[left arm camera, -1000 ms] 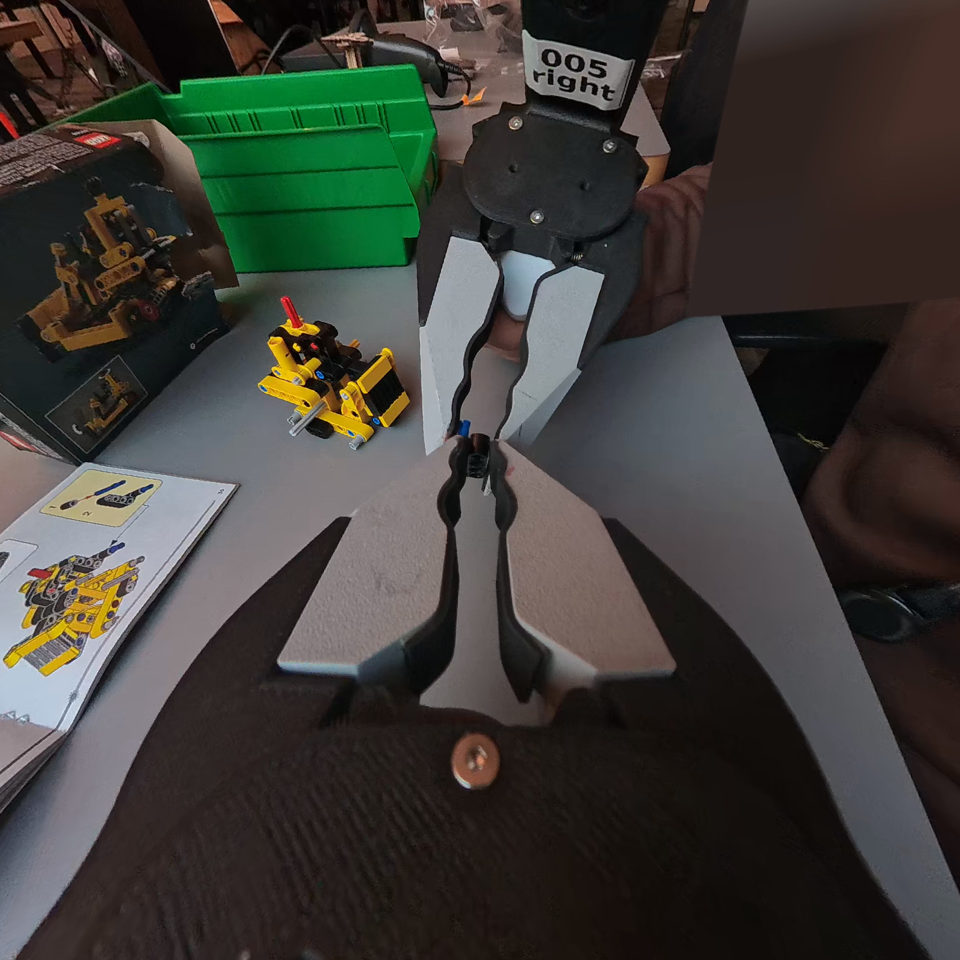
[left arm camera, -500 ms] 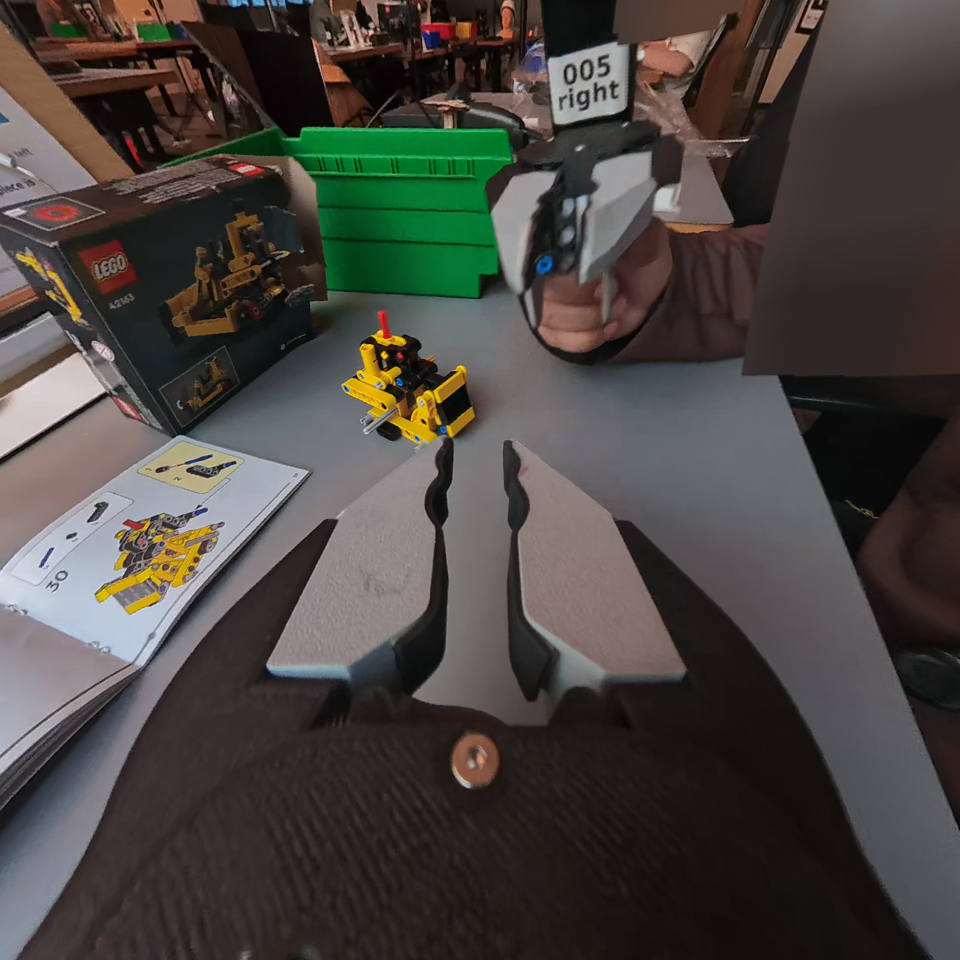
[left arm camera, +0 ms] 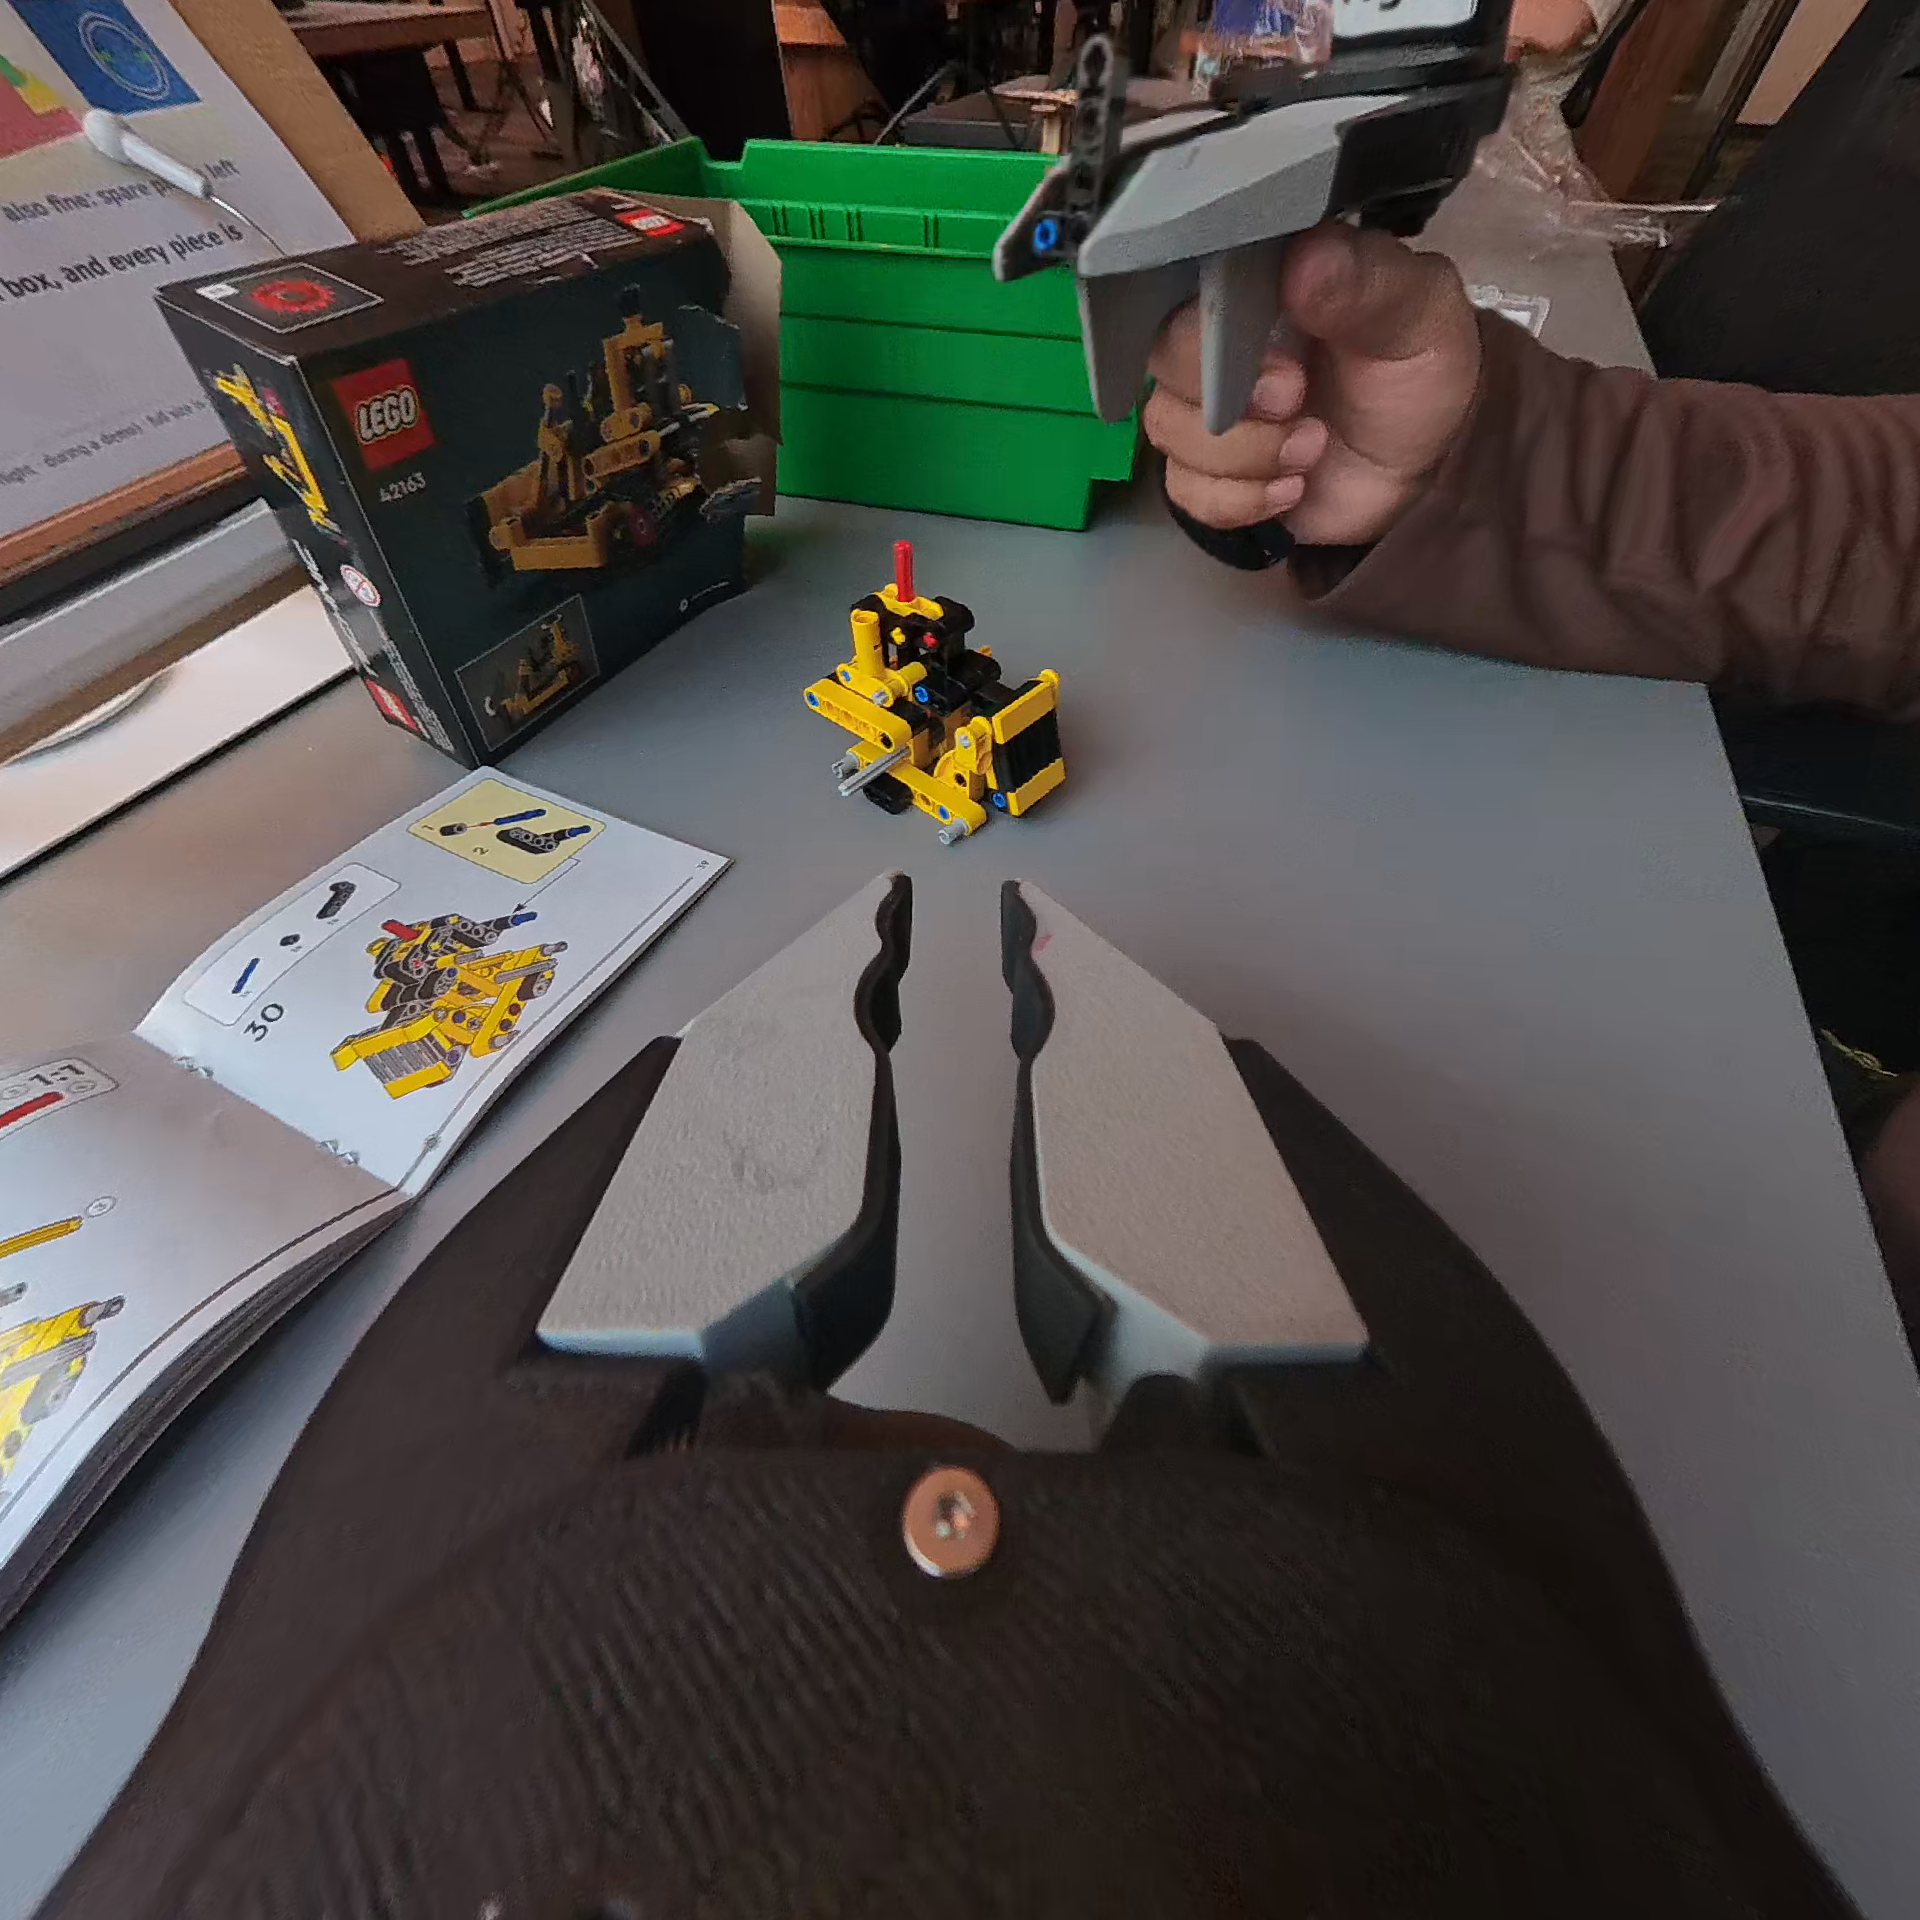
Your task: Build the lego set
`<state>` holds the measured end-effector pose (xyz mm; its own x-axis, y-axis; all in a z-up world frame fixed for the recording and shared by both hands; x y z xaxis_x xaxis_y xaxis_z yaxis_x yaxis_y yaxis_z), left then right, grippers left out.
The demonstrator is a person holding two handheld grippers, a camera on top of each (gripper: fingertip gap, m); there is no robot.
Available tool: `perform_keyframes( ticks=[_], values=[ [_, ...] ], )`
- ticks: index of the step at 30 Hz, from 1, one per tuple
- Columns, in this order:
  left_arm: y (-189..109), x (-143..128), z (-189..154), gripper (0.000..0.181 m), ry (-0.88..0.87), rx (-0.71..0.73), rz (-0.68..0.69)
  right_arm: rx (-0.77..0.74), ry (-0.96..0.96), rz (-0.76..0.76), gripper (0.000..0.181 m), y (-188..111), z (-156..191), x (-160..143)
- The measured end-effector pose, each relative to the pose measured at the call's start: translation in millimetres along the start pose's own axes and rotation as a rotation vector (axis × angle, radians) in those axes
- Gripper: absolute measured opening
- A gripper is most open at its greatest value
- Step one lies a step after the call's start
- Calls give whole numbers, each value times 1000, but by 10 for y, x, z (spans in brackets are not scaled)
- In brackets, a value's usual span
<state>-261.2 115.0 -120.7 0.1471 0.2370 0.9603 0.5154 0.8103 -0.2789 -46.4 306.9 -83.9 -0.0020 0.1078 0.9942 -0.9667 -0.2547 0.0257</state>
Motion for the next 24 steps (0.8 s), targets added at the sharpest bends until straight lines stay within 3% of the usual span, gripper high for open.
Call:
perform_keyframes(
  ticks=[4,8,17,24],
  values=[
    [-15,-1,41,14,-29,8,-9,-181,32,106,14,-103,-252,-84],
    [-18,-1,62,14,-42,5,-13,-240,1,219,15,-99,-343,-207],
    [-20,-3,94,15,-44,56,-8,-222,-39,330,15,48,-333,-406],
    [-23,-15,73,14,-31,45,14,-192,-37,302,15,73,-329,-391]
  ],
)
Point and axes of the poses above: each gripper's, where its closed fingertips meet, y out along the fingers, x out of its top, z = x × y across the jaws, the point moved 10 cm from there along -y, back along the fingers, and after that the axes turned 3 degrees about -z, right-handed, at the moved point
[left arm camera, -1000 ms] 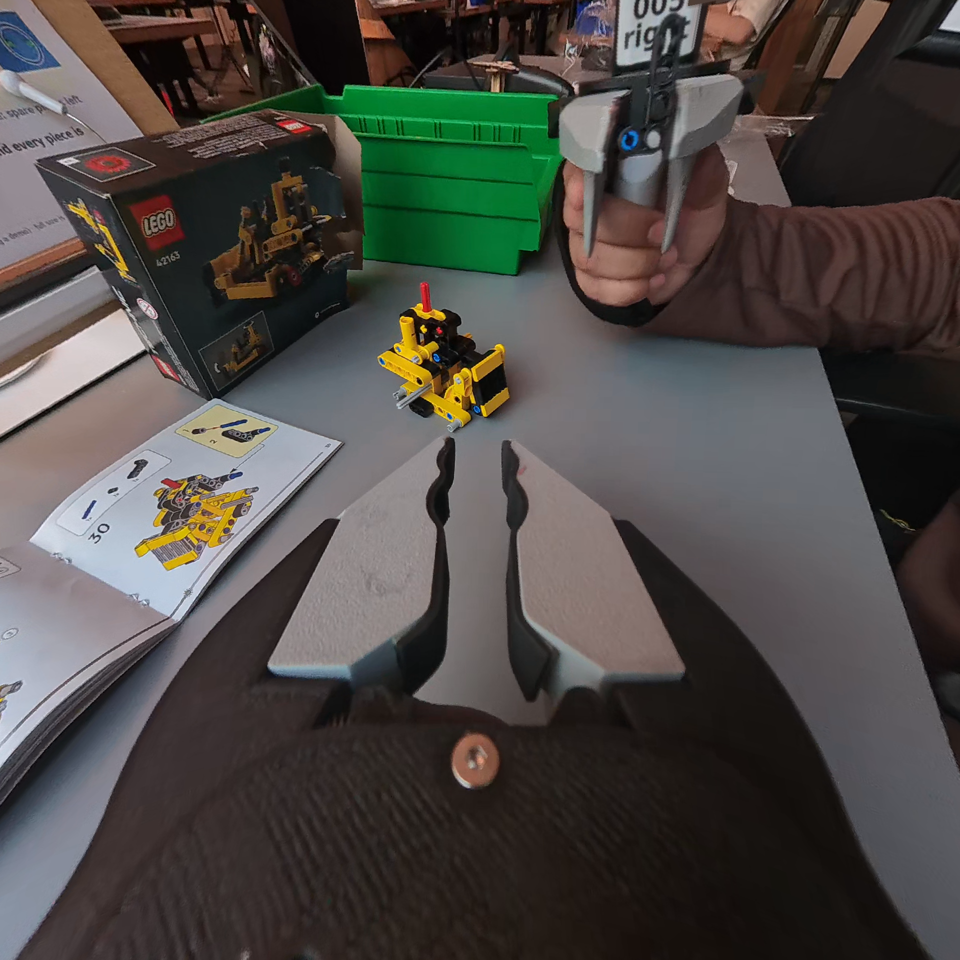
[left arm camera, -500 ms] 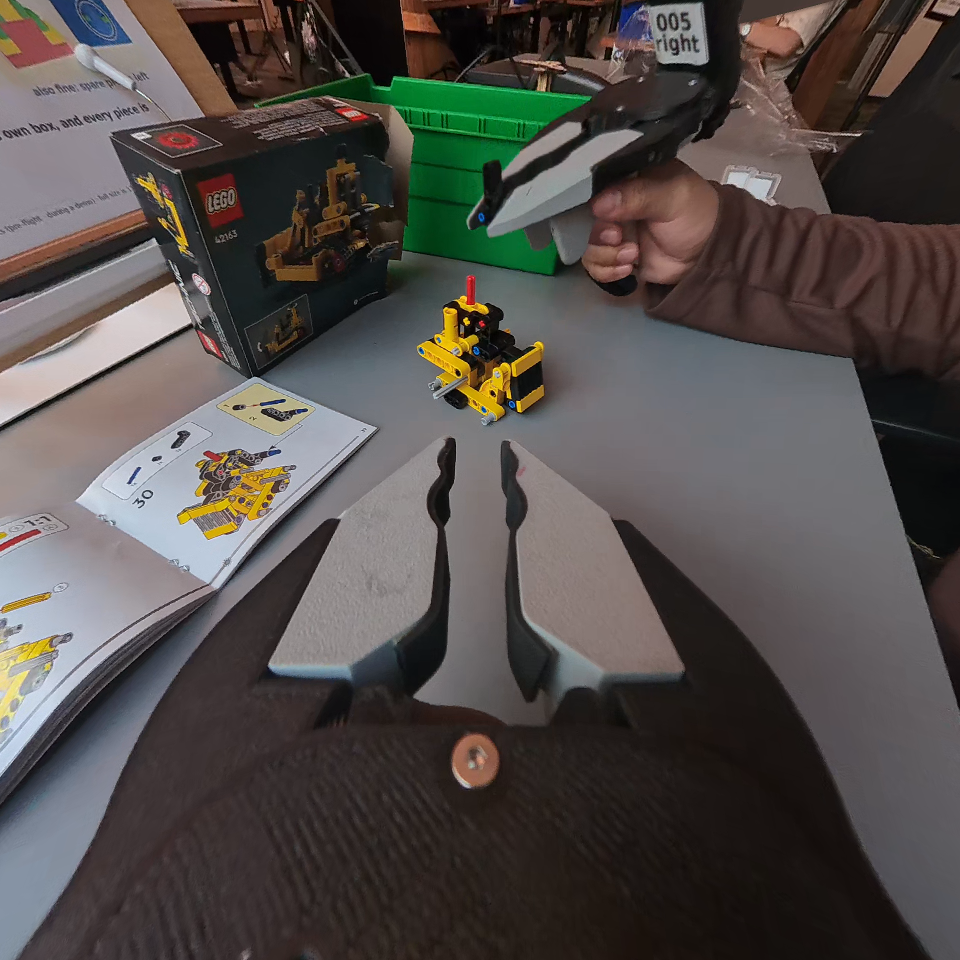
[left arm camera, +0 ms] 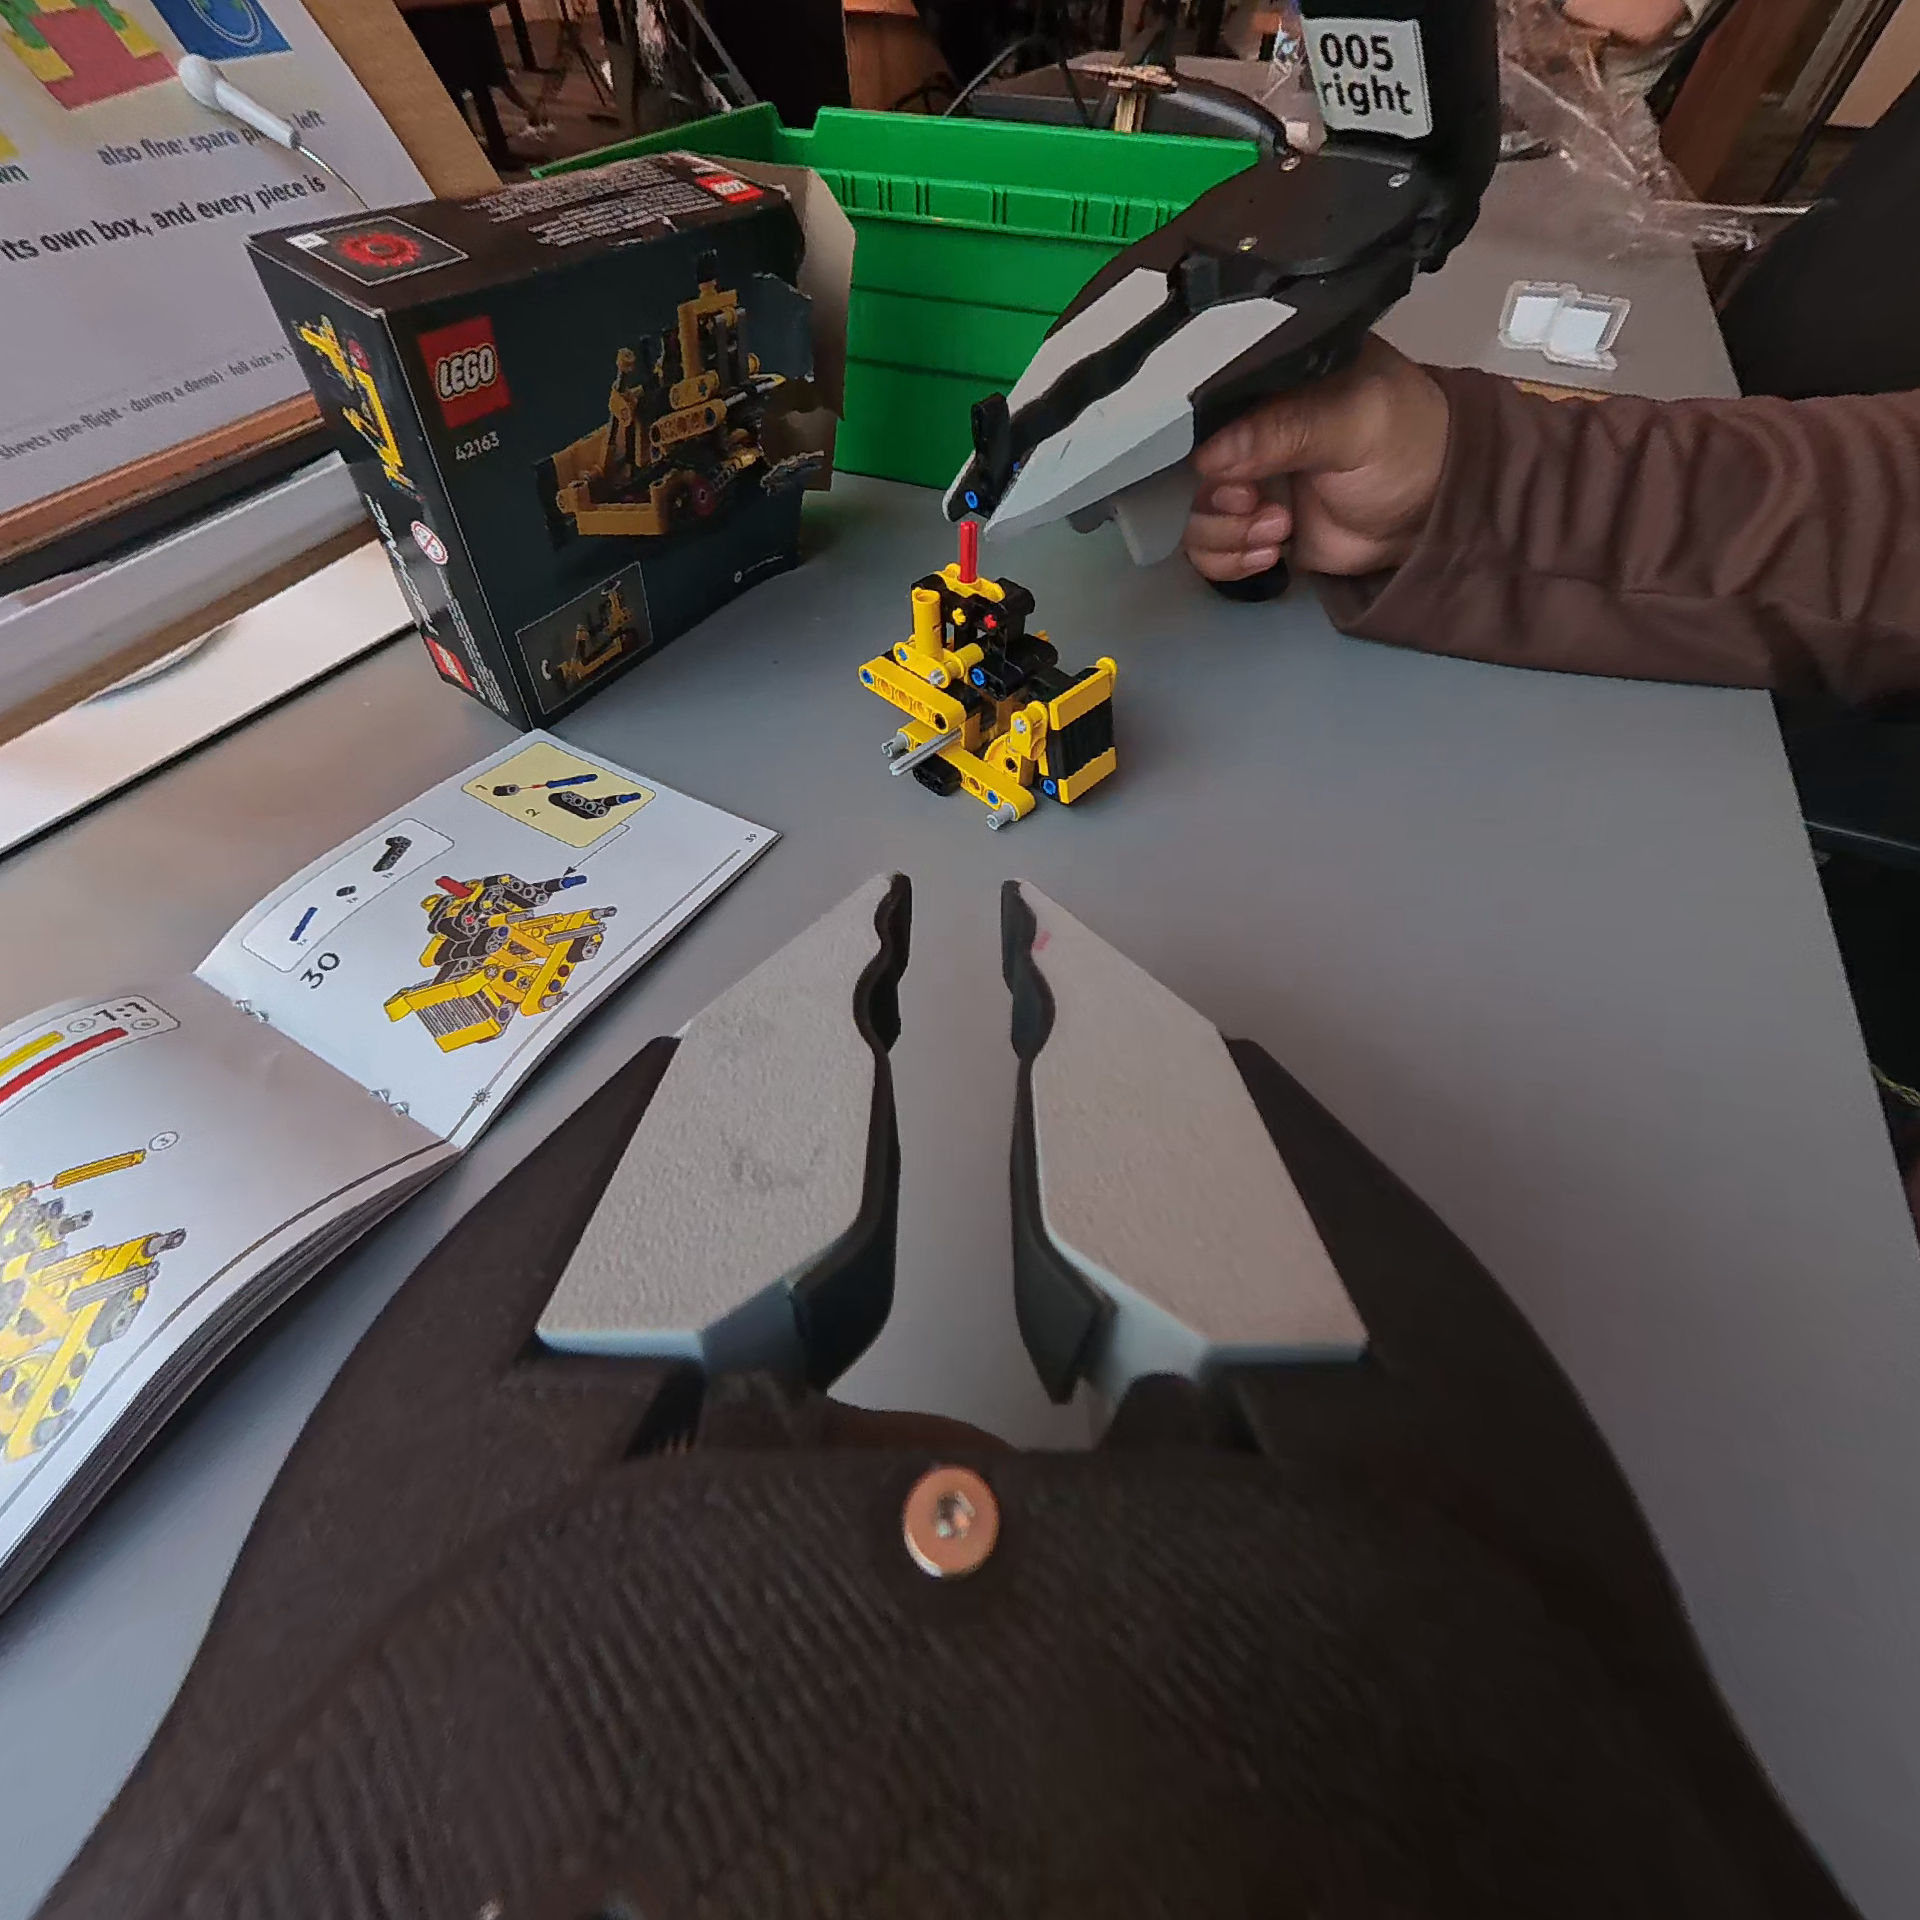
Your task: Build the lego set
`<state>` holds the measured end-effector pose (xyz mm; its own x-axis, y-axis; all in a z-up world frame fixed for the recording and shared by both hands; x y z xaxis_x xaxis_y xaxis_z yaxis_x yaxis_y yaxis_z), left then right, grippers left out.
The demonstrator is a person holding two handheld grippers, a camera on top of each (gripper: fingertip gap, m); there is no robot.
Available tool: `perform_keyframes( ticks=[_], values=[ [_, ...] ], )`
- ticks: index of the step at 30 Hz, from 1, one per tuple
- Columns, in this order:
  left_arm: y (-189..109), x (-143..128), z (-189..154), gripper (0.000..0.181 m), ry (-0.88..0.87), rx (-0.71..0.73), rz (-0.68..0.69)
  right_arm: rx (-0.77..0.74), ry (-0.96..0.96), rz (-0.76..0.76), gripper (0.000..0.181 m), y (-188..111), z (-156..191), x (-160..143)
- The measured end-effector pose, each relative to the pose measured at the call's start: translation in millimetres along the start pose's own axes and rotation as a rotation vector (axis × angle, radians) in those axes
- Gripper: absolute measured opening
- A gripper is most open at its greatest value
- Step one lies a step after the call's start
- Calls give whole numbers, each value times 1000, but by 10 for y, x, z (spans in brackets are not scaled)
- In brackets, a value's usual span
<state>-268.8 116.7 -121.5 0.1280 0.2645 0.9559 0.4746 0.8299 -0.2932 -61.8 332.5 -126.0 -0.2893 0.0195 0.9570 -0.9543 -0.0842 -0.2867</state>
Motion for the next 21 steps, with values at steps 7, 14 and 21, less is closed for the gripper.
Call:
perform_keyframes(
  ticks=[7,14,21],
  values=[
    [-25,-35,-16,15,-30,22,50,11,23,-7,14,-34,10,-7],
    [-64,-70,-89,17,0,-21,83,-1,122,-58,15,-192,-108,-36],
    [-87,-74,-127,14,-6,-95,74,-55,78,-5,15,-160,-61,-51]
  ],
)
Point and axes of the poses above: each gripper's, where its closed fingertips meet, y out along the fingers, x out of its top, z = x × y across the jaws, the point moved 10 cm from there along -y, back along the fingers, and after that the axes turned 3 degrees about -z, right-handed, at the moved point
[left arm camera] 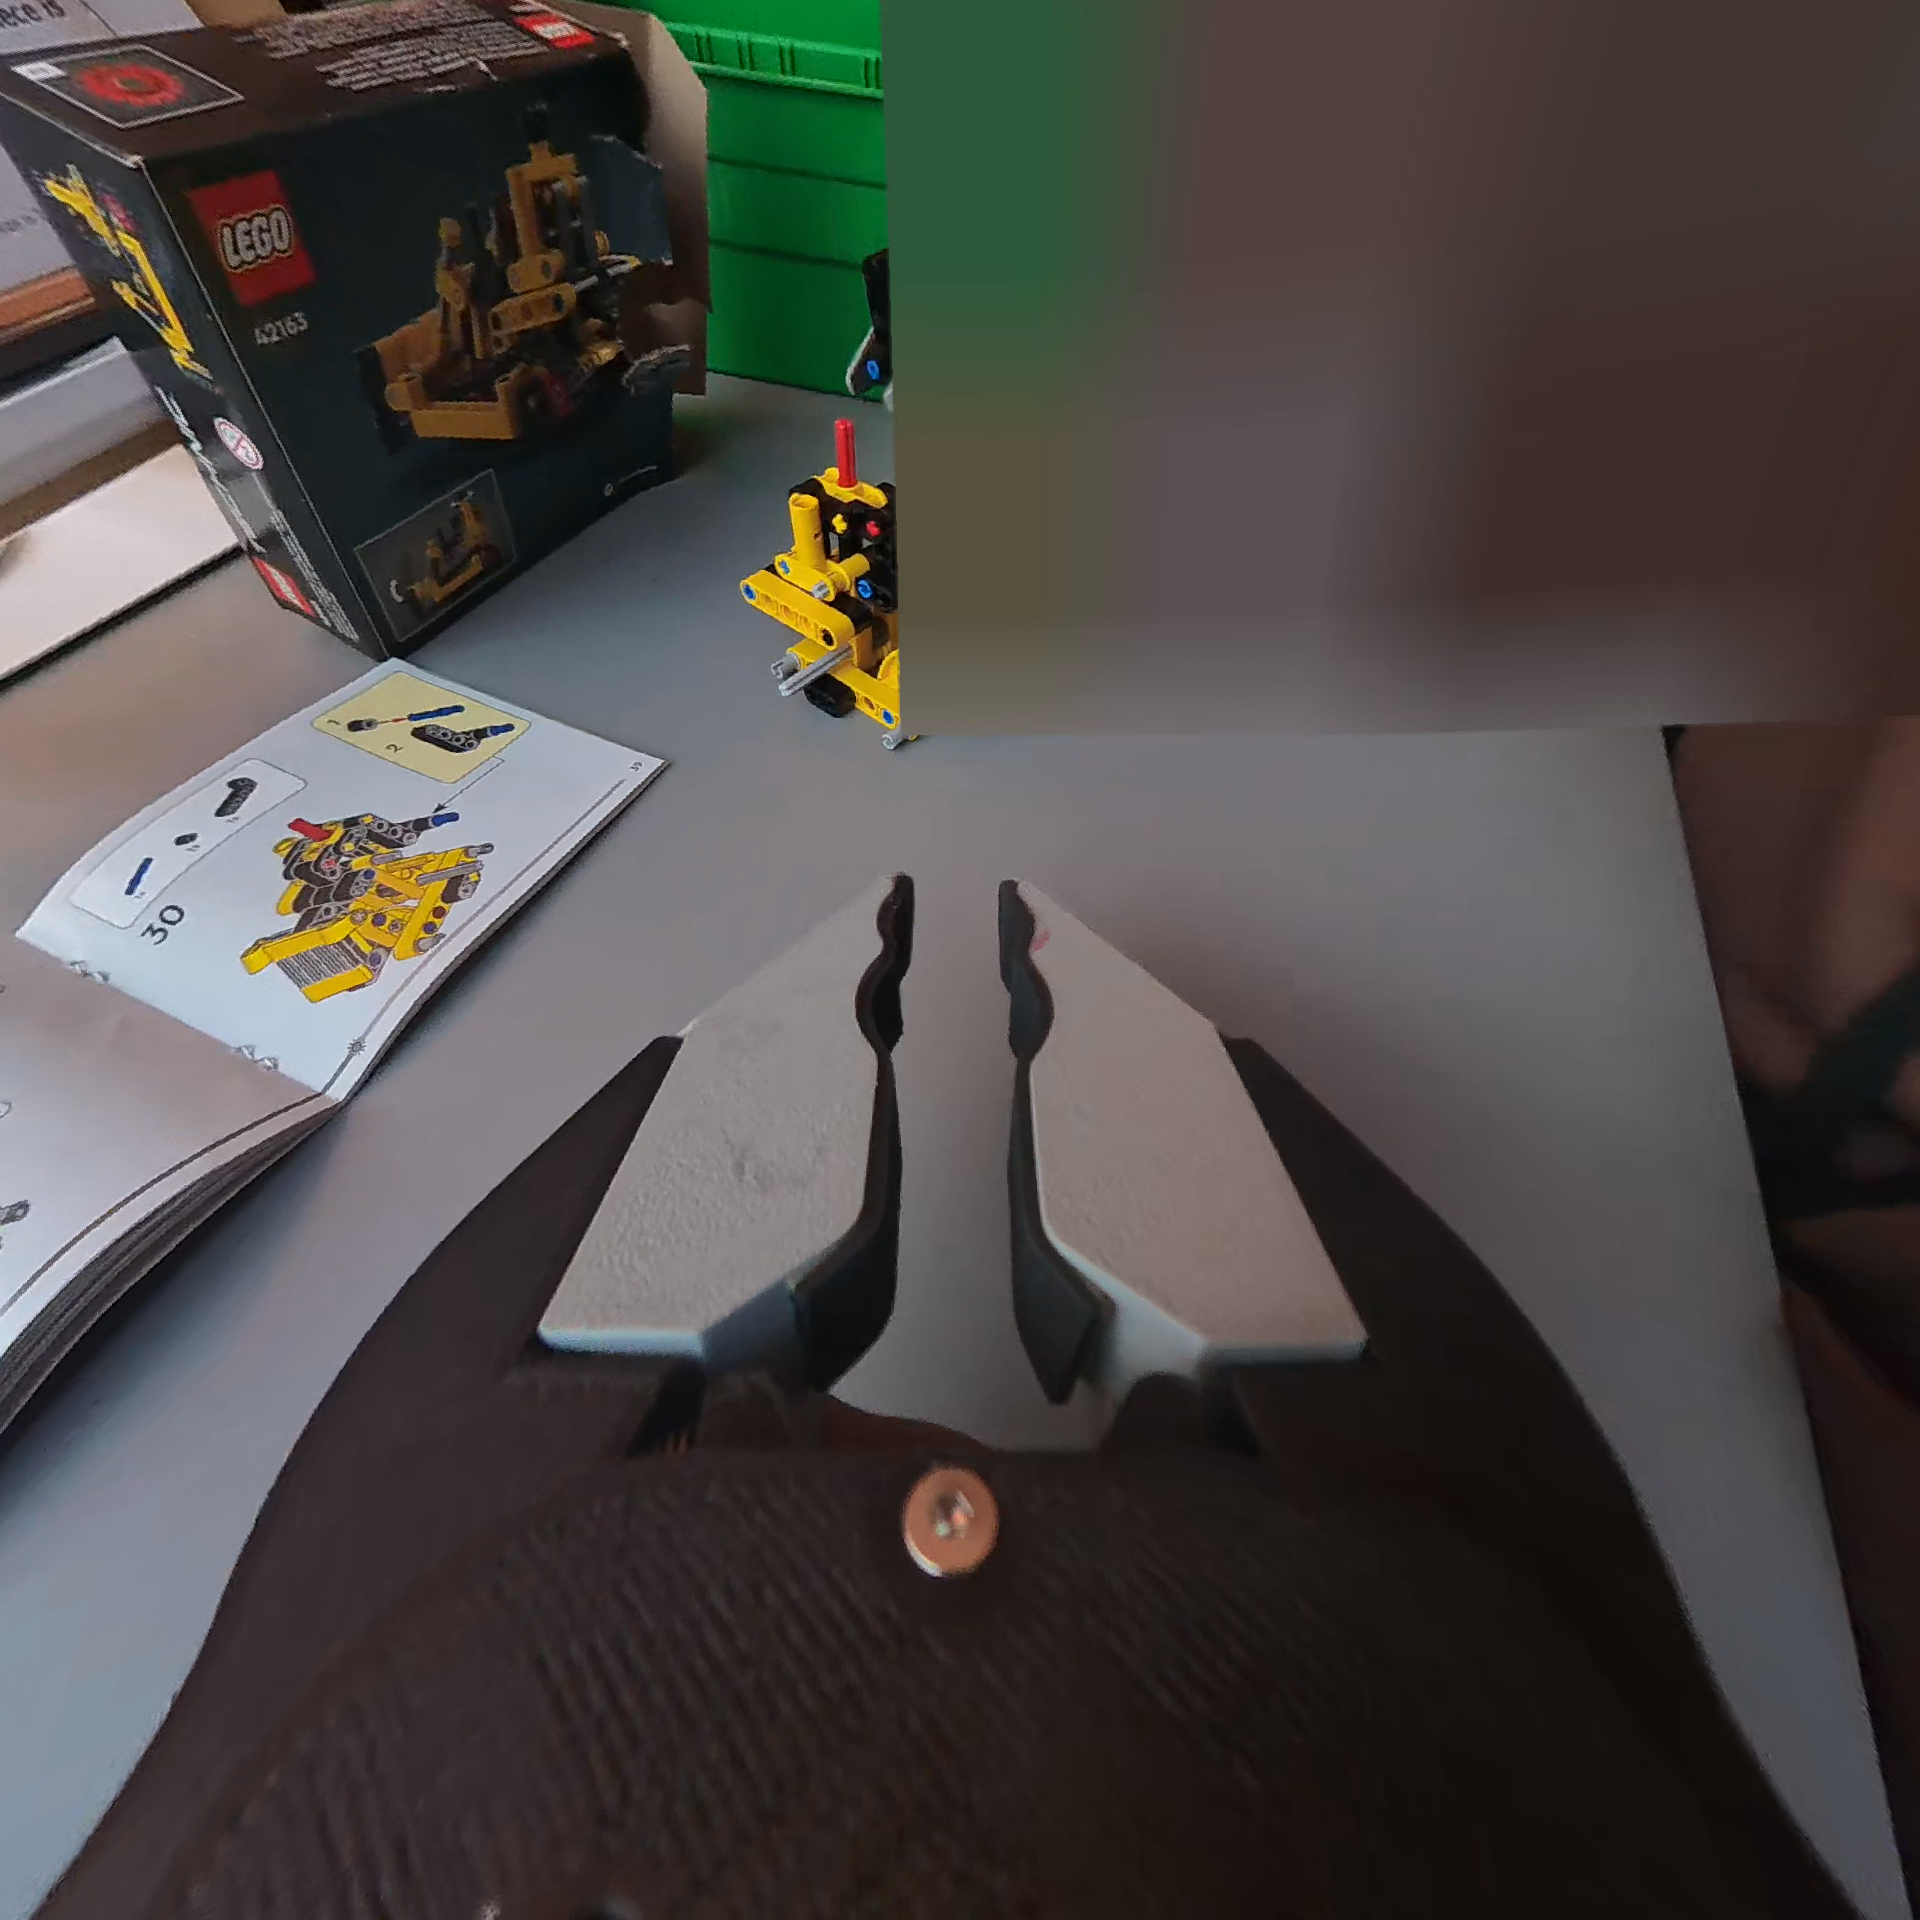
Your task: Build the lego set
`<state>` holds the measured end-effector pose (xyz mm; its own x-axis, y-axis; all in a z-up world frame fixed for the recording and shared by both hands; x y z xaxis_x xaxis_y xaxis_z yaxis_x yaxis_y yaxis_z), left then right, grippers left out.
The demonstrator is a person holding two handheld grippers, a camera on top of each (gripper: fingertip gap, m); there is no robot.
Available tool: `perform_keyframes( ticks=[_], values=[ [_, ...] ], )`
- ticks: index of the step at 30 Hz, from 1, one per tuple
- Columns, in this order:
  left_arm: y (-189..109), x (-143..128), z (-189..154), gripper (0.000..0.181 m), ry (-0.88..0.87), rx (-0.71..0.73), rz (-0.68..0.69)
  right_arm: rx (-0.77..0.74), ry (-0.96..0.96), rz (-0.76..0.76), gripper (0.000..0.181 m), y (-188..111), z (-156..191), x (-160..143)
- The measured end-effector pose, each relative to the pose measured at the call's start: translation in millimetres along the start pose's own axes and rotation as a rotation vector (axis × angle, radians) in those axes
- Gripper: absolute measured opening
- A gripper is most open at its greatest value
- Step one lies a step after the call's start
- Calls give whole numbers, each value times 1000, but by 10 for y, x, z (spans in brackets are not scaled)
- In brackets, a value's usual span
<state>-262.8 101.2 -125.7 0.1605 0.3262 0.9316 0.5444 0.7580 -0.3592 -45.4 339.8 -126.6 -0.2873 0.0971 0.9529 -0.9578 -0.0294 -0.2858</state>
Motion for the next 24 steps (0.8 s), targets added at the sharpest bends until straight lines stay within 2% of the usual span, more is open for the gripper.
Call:
perform_keyframes(
  ticks=[18,21,24],
  values=[
    [41,9,86,18,-44,32,11,60,-27,46,15,61,52,-11],
    [122,41,224,17,-114,76,7,78,-27,49,15,61,56,-12],
    [263,85,286,20,-112,66,28,99,-24,60,15,69,56,-16]
  ],
)
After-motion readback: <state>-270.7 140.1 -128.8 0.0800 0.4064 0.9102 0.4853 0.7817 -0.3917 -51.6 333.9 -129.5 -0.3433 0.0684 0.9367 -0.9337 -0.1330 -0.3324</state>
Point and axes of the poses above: each gripper's, where its closed fingertips meet, y out along the fingers, x out of its top, z = x × y across the jaws, the point moved 10 cm from there along -y, back along the fingers, and after that the axes turned 3 degrees about -z, right-handed, at the moved point
